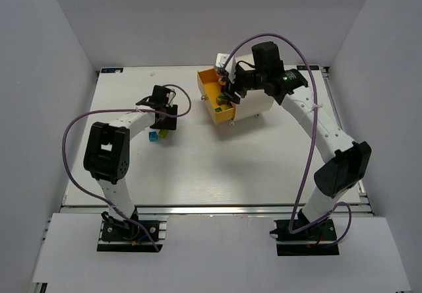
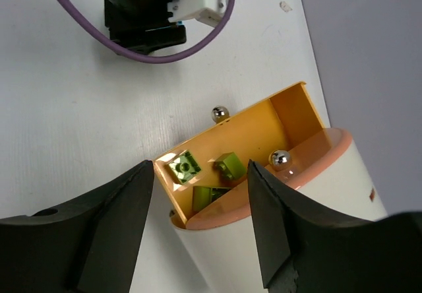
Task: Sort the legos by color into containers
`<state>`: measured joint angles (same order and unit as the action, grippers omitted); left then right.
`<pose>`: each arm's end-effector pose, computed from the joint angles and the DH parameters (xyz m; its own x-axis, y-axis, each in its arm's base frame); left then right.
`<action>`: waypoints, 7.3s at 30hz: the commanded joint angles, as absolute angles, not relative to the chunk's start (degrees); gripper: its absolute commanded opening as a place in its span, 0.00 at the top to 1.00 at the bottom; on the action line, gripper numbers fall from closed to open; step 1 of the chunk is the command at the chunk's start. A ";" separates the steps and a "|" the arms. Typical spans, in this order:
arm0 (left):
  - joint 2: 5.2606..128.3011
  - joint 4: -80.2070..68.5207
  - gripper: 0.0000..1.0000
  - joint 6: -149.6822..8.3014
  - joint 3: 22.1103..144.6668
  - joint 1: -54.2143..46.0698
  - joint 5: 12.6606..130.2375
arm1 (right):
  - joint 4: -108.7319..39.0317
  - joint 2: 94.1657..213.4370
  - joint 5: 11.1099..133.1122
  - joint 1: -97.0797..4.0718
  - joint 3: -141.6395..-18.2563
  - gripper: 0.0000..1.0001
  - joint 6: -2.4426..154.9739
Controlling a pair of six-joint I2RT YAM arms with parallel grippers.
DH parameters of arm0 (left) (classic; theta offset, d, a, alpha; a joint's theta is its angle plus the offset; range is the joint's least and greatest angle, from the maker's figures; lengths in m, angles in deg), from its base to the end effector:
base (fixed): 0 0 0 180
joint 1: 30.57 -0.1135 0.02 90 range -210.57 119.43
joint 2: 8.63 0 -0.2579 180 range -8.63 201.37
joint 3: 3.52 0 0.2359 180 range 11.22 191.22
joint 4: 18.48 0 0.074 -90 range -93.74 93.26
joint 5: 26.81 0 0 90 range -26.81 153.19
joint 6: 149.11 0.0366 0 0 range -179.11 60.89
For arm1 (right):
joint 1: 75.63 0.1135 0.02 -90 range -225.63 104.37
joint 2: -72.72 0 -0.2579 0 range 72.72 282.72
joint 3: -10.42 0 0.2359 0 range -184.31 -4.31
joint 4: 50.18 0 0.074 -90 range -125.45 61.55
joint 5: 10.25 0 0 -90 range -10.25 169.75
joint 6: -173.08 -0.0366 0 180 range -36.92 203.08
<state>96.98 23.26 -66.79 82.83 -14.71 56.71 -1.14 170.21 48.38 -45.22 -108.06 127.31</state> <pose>0.3528 -0.0959 0.1875 -0.8630 0.1071 -0.4937 0.1045 0.9940 0.0330 0.3067 0.2021 0.4042 0.2873 -0.5220 -0.8031 -0.8765 0.1950 -0.4402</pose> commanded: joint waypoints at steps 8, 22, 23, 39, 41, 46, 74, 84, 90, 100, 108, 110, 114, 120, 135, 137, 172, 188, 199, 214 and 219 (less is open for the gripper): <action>97.99 24.12 0.56 -66.05 85.49 -15.10 58.53 | -2.57 166.94 44.07 -46.19 -104.42 0.36 124.31; 85.25 16.75 0.91 -76.68 85.75 -15.10 76.53 | -16.46 160.26 61.98 -48.65 -98.45 1.00 96.81; 84.81 13.95 0.91 -77.91 85.84 -15.10 80.03 | -16.11 160.26 62.87 -49.52 -98.36 1.00 96.62; 94.02 -10.50 0.88 -105.77 96.72 -13.97 97.64 | -16.20 157.36 60.86 -51.81 -94.40 1.00 95.65; 96.48 -12.35 0.81 -108.49 97.61 -13.96 98.25 | -16.20 156.83 60.77 -51.81 -93.53 1.00 95.91; 100.35 -11.92 0.59 -110.00 101.03 -13.96 98.61 | -15.06 156.39 58.75 -51.90 -92.91 1.00 97.58; 68.32 6.62 0.91 -95.59 75.14 -20.46 80.09 | -3.80 177.82 56.26 -35.47 -108.36 1.00 128.70; 50.02 13.13 0.50 -96.73 57.20 -21.52 72.07 | 5.34 196.10 86.76 -26.86 -125.60 1.00 125.44; 47.10 11.82 0.42 -99.10 52.45 -21.52 73.38 | 3.23 198.49 100.84 -25.80 -123.41 1.00 129.39; 47.97 5.58 0.35 -102.44 49.98 -21.52 77.68 | 0.77 199.11 109.80 -27.11 -121.82 1.00 134.14; 52.45 -9.34 0.27 -111.39 46.73 -20.29 85.58 | 0.85 200.25 112.36 -29.13 -121.21 1.00 136.25; 53.77 -12.34 0.27 -112.63 45.94 -20.29 87.00 | 0.51 200.25 112.71 -29.49 -120.77 1.00 136.78; 57.20 -17.18 0.27 -114.39 46.55 -20.29 89.64 | 0.24 200.34 113.94 -30.72 -120.15 1.00 138.18; 60.80 -20.51 0.26 -115.53 47.26 -20.29 90.70 | 0.24 200.34 114.47 -31.77 -119.98 1.00 138.98; 82.06 -45.13 0.37 -127.49 47.86 -19.76 95.97 | 10.69 192.17 91.48 -32.47 -127.27 1.00 130.99; 86.55 -47.76 0.41 -129.33 50.49 -19.15 96.50 | 10.61 188.84 88.82 -32.65 -126.31 1.00 129.23; 123.82 -53.84 0.45 -141.46 84.52 -7.46 87.09 | -18.57 146.29 53.47 -47.76 -83.51 0.59 106.73; 124.36 -57.43 0.74 -142.87 83.65 -6.93 87.36 | -21.47 143.65 52.07 -49.26 -78.76 0.61 106.02; 115.65 -64.21 0.78 -142.26 68.97 -10.01 85.42 | -20.86 144.79 50.22 -49.44 -77.97 0.60 106.02; 110.20 -62.99 0.49 -139.36 61.05 -14.22 88.50 | -19.01 147.51 48.99 -49.18 -78.14 0.49 107.07; 109.06 -53.33 0.31 -134.53 65.62 -14.22 90.78 | -16.03 148.92 47.76 -48.91 -79.63 0.33 109.53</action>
